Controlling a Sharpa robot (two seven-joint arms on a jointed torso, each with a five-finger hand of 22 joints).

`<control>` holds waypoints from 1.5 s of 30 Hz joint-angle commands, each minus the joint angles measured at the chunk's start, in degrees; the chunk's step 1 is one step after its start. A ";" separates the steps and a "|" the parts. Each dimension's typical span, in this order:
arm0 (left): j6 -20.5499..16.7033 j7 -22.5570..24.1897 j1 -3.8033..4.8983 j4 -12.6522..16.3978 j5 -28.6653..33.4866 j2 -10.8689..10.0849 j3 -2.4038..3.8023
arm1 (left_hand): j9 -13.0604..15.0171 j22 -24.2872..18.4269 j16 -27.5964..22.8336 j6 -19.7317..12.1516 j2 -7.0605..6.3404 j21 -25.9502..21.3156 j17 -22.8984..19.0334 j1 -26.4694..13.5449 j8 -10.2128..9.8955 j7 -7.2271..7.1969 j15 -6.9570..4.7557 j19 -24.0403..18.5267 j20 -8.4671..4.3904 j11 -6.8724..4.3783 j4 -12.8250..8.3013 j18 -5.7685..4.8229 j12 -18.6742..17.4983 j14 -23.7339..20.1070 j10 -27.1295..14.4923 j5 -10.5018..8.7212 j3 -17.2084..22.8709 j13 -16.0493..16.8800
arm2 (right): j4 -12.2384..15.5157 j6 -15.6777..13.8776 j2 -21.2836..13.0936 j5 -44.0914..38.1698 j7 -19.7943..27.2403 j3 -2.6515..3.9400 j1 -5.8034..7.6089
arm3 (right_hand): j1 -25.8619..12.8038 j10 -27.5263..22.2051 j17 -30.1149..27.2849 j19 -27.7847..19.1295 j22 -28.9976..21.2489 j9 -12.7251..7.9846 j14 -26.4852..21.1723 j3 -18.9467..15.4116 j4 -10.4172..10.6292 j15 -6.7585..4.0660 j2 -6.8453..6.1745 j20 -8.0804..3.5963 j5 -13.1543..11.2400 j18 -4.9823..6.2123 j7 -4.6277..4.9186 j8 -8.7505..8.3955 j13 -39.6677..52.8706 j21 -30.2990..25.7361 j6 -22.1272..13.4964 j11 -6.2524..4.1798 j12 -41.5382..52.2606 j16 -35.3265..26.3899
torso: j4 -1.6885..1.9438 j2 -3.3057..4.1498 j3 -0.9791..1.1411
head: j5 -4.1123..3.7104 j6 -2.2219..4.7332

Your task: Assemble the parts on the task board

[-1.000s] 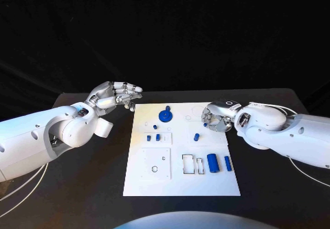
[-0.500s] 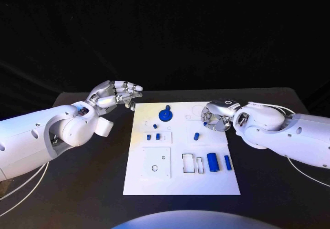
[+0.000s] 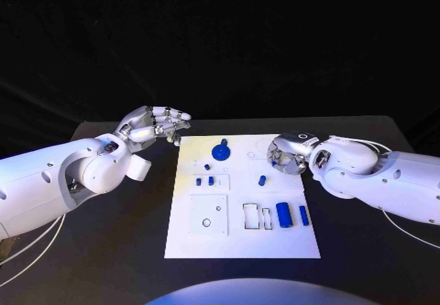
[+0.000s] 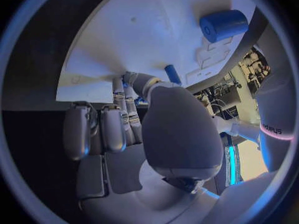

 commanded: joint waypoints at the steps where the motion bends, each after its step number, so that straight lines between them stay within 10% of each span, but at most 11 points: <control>1: 1.18 0.21 0.02 0.17 0.39 0.05 0.04 | -0.03 -0.07 -0.29 -0.36 -0.39 -0.42 -0.11 -0.23 -0.03 0.28 -0.25 0.15 -0.38 0.20 -0.18 0.85 0.14 0.37 -0.01 0.07 0.29 -0.08 | 0.31 1.58 0.21 -1.33 -0.78 -0.50 -0.76 | 0.38 2.32 -0.29 0.26 5.48 0.86 2.65 0.53 -0.90 -0.65 1.55 -0.31 0.23 -1.06 -0.23 0.73 0.93 0.44 0.49 -1.55 0.42 0.29 | 0.00 0.02 -0.01 | 0.01 -0.04; 28: 1.74 -0.84 0.02 0.04 0.21 0.11 0.04 | -0.11 -0.25 -0.54 -1.00 -0.62 -0.62 -0.28 -0.29 -0.24 0.50 -0.07 0.24 -0.30 0.45 -0.50 0.82 -0.14 0.38 -0.58 0.07 0.41 -0.31 | 1.69 -1.04 -0.44 -1.96 -3.69 -0.39 -0.77 | -0.53 3.19 -0.72 0.25 5.74 1.93 2.59 1.74 -1.83 -0.88 1.58 -0.57 0.25 -1.09 -0.47 1.36 1.72 0.59 0.55 -1.81 0.23 0.34 | -0.03 -0.03 0.00 | 0.15 -0.05; 45: 1.85 -1.10 0.02 -0.66 0.19 0.40 0.03 | -0.17 -0.34 -0.66 -1.44 -0.72 -0.73 -0.36 -0.26 -0.38 0.63 0.03 0.24 -0.24 0.59 -0.72 0.82 -0.29 0.32 -0.98 0.16 0.52 -0.44 | 4.54 -2.11 -2.34 1.58 -3.63 0.08 2.19 | -0.70 3.24 -0.75 0.26 5.80 2.07 2.58 1.86 -1.92 -0.90 1.53 -0.59 0.24 -1.10 -0.50 1.44 1.80 0.63 0.55 -1.83 0.16 0.36 | -0.03 -0.01 -0.02 | -0.12 0.25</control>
